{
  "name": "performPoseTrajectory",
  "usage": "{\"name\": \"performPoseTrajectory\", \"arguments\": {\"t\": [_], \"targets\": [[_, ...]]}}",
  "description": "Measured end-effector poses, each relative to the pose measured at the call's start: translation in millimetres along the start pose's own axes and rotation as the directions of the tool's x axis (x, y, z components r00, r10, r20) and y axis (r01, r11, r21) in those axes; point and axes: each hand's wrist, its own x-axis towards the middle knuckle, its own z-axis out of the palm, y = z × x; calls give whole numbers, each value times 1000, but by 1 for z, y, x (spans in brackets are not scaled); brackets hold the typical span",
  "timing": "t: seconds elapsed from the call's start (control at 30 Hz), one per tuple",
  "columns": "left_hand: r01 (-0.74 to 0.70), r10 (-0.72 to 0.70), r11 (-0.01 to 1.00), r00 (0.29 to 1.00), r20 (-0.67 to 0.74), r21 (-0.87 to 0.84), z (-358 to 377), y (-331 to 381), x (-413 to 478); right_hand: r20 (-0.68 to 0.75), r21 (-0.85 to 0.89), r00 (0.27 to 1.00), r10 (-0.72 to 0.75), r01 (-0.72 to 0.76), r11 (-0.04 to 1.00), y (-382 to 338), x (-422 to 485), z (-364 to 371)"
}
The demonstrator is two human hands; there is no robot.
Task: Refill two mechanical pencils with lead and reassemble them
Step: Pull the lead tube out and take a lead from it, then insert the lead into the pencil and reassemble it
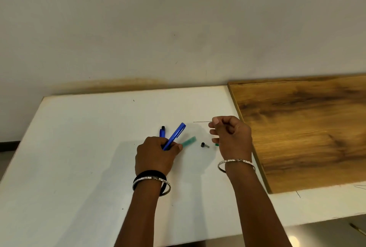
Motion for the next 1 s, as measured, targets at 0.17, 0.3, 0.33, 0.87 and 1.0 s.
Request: {"name": "performPoseTrajectory", "arguments": {"t": [0.17, 0.3, 0.33, 0.87, 1.0], "targets": [[17, -18, 994, 1000, 4, 109, 7, 1, -2, 5, 23, 1000, 20, -20, 1000, 1, 1, -1], [-13, 12, 998, 1000, 19, 66, 6, 2, -3, -7, 55, 1000, 28, -27, 998, 0, 1, -1], [-33, 33, 999, 999, 15, 41, 5, 2, -3, -8, 65, 1000, 26, -26, 998, 0, 2, -2], [-305, 308, 926, 951, -20, -222, -2, 11, -5, 74, -39, 957, -280, 283, 958, -20, 4, -20], [-320, 322, 911, 946, -36, -261, -3, 9, -3, 84, -50, 949, -305, 309, 950, -22, 2, -18]]}}
